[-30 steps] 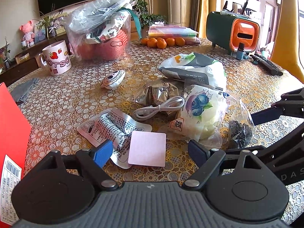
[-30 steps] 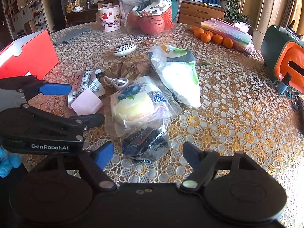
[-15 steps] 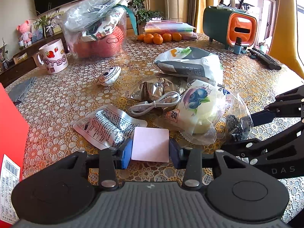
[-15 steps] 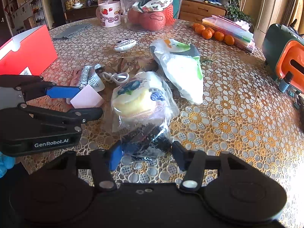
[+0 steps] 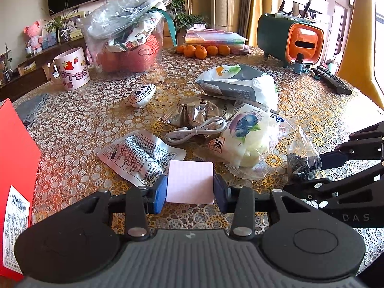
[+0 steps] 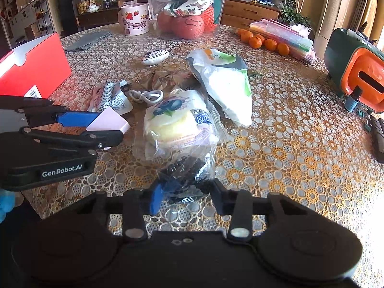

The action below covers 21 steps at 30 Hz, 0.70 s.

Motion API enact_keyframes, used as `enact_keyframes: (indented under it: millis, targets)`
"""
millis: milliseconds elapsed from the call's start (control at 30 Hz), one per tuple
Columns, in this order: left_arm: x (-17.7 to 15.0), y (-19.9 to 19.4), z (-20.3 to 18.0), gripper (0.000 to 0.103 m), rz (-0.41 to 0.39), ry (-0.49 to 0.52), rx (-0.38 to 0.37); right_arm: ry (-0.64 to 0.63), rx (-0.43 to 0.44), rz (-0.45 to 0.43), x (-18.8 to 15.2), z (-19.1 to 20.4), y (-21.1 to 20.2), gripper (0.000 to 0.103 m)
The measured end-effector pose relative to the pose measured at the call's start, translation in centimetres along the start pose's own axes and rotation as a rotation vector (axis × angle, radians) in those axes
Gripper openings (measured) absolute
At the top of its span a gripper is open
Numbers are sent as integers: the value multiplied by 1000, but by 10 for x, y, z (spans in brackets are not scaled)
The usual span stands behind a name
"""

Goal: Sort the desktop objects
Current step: 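Grasp the pink sticky-note pad with the left tool while the right tool grasps the clear bag of black items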

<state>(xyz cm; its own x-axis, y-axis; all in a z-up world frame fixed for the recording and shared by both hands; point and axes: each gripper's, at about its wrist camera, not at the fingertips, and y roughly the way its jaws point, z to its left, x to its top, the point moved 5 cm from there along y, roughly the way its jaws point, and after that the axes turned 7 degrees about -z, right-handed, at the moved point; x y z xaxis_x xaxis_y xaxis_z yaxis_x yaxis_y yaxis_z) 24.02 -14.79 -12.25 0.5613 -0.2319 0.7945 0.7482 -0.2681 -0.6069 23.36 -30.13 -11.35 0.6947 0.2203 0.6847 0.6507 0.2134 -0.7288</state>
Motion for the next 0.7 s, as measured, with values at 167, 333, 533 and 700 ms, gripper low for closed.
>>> enact_keyframes:
  millis: [167, 333, 533, 700]
  targets:
    - [-2, -14, 0, 40, -4, -4, -5, 3, 2, 2, -6, 4, -10, 39]
    - [-2, -30, -1, 40, -12, -9, -11, -4, 11, -12, -8, 12, -24, 39]
    - [2, -52, 2, 40, -32, -23, -21, -2, 27, -29, -4, 23, -40, 38]
    - [4, -71, 8, 40, -46, -37, -25, -15, 42, -41, 2, 38, -51, 38]
